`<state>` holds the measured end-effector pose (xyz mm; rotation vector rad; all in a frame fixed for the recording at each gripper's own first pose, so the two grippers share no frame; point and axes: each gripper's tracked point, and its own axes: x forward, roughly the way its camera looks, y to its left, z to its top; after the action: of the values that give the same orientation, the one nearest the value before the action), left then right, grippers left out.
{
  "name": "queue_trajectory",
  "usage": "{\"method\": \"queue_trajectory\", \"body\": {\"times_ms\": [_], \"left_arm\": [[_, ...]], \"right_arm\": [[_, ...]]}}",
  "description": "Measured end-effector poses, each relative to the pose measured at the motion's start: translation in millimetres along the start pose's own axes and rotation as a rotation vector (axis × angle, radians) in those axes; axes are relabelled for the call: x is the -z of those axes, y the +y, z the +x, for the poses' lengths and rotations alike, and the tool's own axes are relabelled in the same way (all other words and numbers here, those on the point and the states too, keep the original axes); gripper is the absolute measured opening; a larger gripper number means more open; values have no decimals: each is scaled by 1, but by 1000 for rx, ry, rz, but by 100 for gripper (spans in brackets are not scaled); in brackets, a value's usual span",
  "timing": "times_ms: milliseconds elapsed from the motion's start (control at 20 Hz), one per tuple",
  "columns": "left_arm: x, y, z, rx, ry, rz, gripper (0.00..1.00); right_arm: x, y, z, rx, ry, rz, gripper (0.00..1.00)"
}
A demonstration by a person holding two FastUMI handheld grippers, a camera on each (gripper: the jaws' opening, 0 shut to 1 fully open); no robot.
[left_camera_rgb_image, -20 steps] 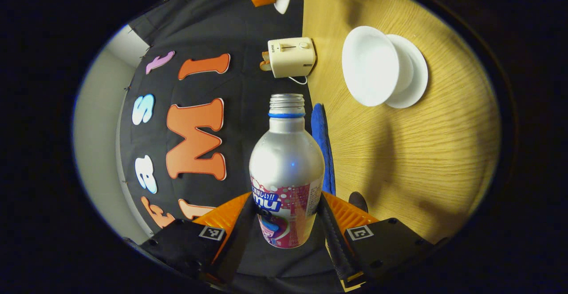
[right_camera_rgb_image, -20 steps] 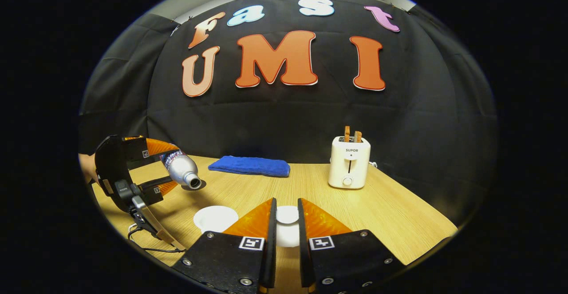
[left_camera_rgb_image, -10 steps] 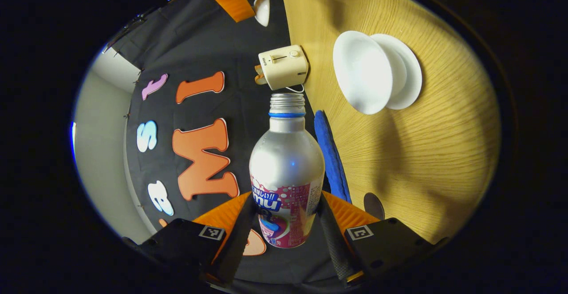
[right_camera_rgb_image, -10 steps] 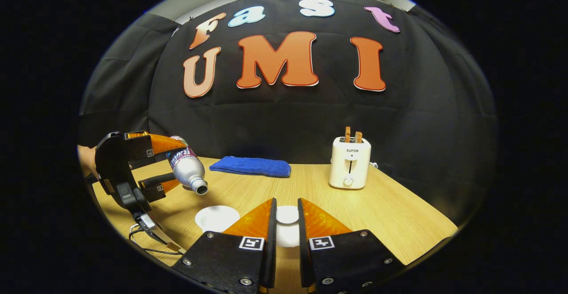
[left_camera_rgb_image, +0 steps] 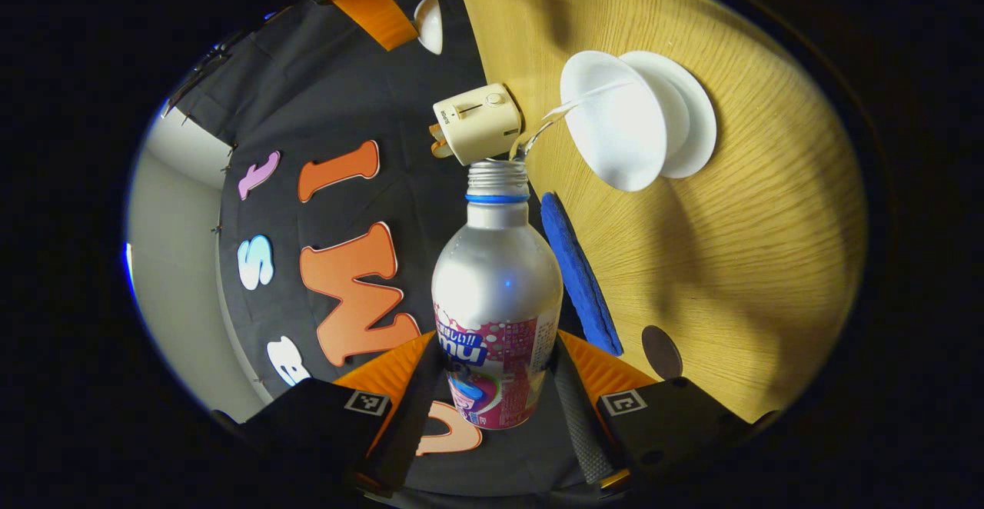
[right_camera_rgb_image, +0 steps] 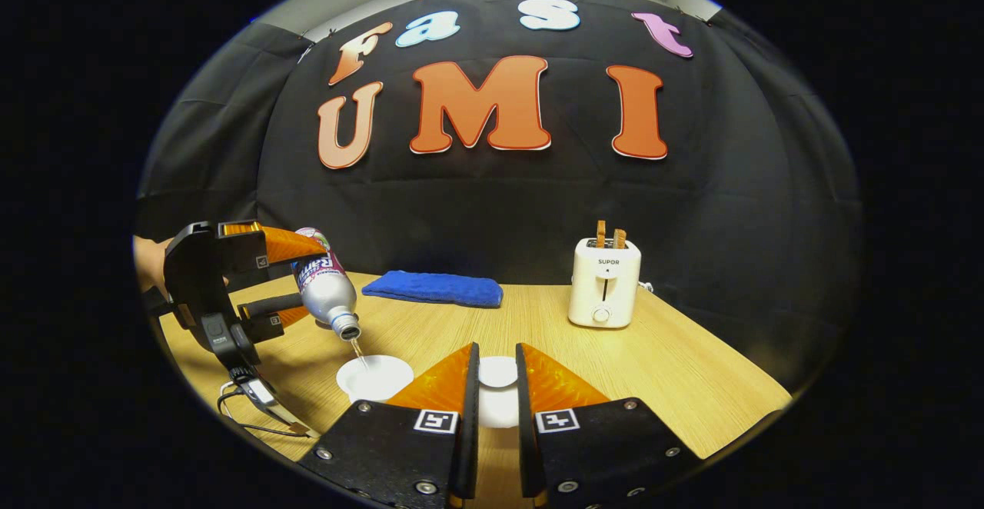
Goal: Open the teacup lid with one hand, grasp the water bottle and pour water into the teacup with the other hand; after pouring, place the water bottle on the coaster and then close the teacup lid.
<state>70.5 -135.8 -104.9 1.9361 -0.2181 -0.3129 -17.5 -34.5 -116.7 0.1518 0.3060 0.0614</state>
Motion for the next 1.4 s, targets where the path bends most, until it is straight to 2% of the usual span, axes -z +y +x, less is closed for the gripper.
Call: {"method": "queue_trajectory", "body": {"times_ms": [50,100,700,750,800,1000,1100,1250,1350,1400], "left_arm": [[-1,3,0,-2,-7,13,82],[-2,5,1,-7,-12,23,84],[3,27,8,-39,-28,105,82],[3,29,8,-39,-29,113,82],[2,29,8,-35,-32,121,87],[-2,28,10,-21,-52,162,82],[-6,30,11,-25,-63,173,85],[-12,30,14,-22,-76,193,82],[-18,27,17,-20,-97,214,85],[-19,26,17,-18,-99,227,82]], "right_arm": [[1,2,0,-4,3,-2,23],[2,1,0,-3,7,-4,22],[-1,0,-1,-4,0,-19,22],[0,1,-1,-7,0,-20,23],[-1,0,0,-7,-2,-21,23],[1,2,1,-17,4,-30,23],[0,1,0,-18,6,-40,22],[-2,2,1,-22,5,-44,23],[-2,3,0,-27,6,-46,23],[-1,2,1,-26,8,-49,22]]}}
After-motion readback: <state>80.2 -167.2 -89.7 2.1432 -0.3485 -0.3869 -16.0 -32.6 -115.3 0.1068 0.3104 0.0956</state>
